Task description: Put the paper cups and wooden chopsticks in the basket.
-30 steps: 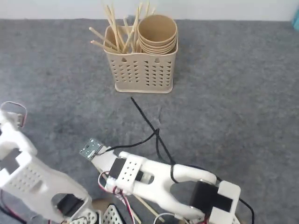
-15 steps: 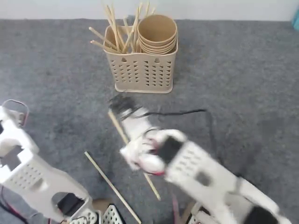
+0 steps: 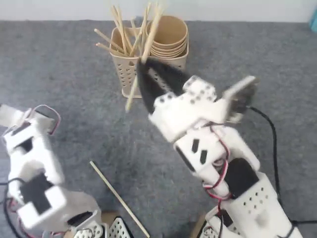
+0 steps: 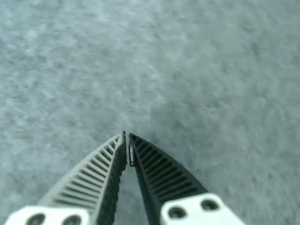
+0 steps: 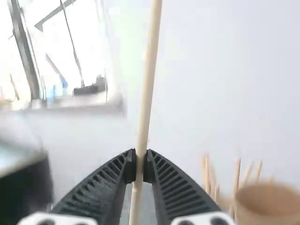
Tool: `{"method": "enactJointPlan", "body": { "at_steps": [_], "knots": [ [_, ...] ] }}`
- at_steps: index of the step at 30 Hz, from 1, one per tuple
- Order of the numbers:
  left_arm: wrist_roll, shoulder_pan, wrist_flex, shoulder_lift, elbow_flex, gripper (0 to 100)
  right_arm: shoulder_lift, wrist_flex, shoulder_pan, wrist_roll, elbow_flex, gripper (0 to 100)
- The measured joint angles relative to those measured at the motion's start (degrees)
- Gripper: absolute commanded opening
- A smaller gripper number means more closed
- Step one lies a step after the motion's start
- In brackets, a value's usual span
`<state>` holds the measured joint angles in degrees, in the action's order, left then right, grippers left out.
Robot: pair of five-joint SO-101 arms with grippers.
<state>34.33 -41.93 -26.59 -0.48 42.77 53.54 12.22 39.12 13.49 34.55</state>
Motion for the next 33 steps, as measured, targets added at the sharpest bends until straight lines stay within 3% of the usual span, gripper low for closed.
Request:
{"method": "enactJointPlan", "body": {
  "at_steps": [4,7,14,21,23,28,33],
  "knots": [
    [-3.34,2.99,4.22,-5.98,5.98,1,-7.47,-17.14,-3.16,-0.26,0.0,0.9],
    [-5.1,4.4,7.38,-9.05,9.23,1,-15.47,-26.99,-3.87,-4.57,-0.35,0.8],
    [-7.47,7.03,10.2,-12.84,12.66,1,-38.68,-33.93,-4.13,-10.81,-10.55,0.9],
    [-7.47,7.03,10.37,-13.01,12.75,1,-61.27,-34.11,-6.59,-10.9,-26.64,1.3],
    [-7.47,6.95,10.37,-13.01,12.75,1,-64.0,-33.67,-6.77,-10.9,-28.04,5.5],
    [-7.74,6.95,10.37,-13.01,12.75,1,-64.18,-21.89,-6.68,-10.9,-29.19,23.5],
    [-9.93,6.95,10.37,-13.01,12.75,1,-62.42,-10.64,-6.59,-10.9,-29.36,23.7]
  ]
}}
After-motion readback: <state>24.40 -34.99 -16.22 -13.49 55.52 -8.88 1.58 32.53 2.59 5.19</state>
